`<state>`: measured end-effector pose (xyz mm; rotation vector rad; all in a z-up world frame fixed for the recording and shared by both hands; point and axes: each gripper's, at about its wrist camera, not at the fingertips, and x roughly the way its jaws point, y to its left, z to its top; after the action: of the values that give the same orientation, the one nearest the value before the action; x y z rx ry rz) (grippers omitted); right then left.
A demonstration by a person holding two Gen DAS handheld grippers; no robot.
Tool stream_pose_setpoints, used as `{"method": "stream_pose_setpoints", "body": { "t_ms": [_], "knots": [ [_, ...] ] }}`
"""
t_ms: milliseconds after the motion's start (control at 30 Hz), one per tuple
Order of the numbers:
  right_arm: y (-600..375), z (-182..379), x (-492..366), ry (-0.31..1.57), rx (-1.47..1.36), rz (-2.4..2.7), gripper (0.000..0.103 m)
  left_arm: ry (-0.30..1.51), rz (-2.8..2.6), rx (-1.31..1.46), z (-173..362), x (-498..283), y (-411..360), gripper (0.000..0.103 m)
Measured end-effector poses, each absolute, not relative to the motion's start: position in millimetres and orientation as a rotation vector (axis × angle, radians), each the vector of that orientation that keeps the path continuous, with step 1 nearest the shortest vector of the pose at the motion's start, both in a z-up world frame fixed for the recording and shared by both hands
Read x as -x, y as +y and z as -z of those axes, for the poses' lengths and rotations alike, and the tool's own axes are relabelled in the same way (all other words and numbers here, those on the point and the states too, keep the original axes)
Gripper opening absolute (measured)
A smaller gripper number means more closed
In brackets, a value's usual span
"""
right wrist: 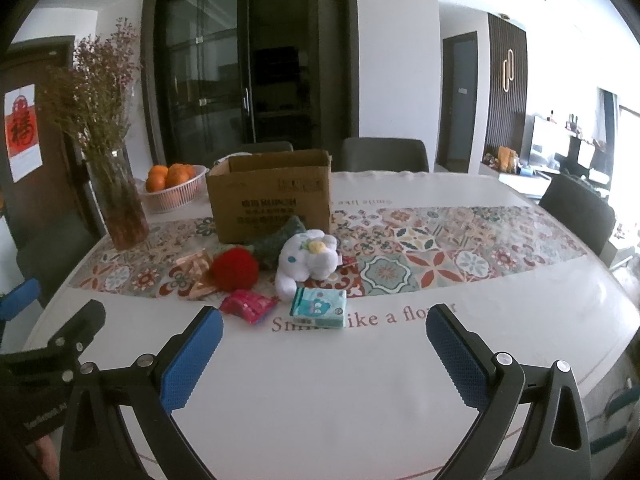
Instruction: Organize soft objects
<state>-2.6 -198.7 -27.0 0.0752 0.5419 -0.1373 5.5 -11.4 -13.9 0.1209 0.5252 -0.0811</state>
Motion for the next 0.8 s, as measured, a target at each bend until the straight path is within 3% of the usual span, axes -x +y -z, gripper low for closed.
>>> {"method": "stream_pose_setpoints", "body": {
  "t_ms": [800],
  "knots": [
    [-224.8,85.0,-91.5,0.685,-0.145,0.144,0.103,0.631,0.227,-0.136,71.6,-87.7,-37.1,0.099]
  ]
}}
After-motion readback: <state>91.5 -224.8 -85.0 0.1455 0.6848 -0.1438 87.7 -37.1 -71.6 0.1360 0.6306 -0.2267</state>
